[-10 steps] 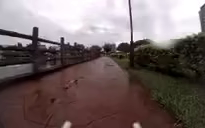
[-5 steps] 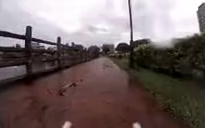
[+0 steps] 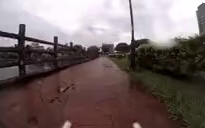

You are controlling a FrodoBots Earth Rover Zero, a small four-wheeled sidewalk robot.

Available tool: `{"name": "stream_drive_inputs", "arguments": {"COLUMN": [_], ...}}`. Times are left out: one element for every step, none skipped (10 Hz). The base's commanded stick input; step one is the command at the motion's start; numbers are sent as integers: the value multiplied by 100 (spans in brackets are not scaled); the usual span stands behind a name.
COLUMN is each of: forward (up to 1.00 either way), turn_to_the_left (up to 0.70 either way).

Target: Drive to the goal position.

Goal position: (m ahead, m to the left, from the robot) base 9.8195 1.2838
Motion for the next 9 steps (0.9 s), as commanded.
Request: {"name": "stream_drive_inputs", "arguments": {"forward": [50,50,50,50,50,50,50,50,50], "turn_to_the_left": [0,0,0,0,0,0,0,0,0]}}
